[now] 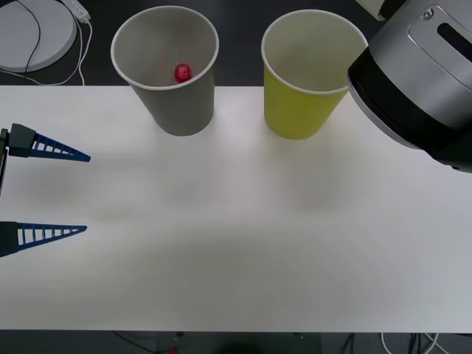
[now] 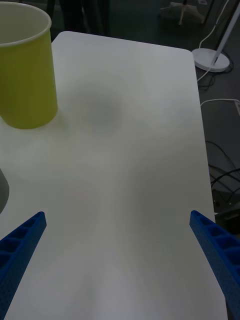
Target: Put the can into the green bin and the plastic bottle into the gray bin
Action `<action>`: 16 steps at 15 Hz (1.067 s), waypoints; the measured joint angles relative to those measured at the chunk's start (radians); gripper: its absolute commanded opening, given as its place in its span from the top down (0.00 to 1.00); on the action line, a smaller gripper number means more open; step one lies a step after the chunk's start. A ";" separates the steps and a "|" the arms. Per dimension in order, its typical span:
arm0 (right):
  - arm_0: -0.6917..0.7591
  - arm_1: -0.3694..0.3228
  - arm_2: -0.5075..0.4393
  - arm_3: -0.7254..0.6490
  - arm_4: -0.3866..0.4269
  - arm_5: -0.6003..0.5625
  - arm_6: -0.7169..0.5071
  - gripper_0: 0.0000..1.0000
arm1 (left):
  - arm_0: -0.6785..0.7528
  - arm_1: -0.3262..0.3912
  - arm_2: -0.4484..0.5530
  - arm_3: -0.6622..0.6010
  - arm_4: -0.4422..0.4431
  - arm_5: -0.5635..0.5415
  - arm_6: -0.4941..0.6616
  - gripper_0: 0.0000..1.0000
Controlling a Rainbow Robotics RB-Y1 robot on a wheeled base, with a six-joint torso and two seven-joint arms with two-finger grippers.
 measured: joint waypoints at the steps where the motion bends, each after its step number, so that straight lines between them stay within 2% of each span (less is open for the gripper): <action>1: 0.000 0.001 0.001 0.000 0.000 0.000 0.000 0.00 | 0.000 0.000 0.000 0.000 0.000 0.000 0.000 0.00; 6: 0.002 -0.002 0.000 0.000 -0.003 -0.002 0.042 0.00 | 0.000 0.000 0.000 0.000 0.000 0.000 0.000 0.00; 8: 0.008 -0.022 -0.011 -0.014 -0.017 -0.039 0.078 0.00 | 0.000 0.000 0.000 0.000 0.000 0.000 0.000 0.00; 13: 0.064 -0.138 -0.030 -0.204 -0.052 -0.190 0.093 0.00 | 0.000 0.000 0.000 0.000 0.000 0.000 0.000 0.00; 16: 0.116 -0.226 -0.031 -0.345 -0.116 -0.260 0.092 0.00 | 0.000 0.000 0.000 0.000 0.000 0.000 0.000 0.00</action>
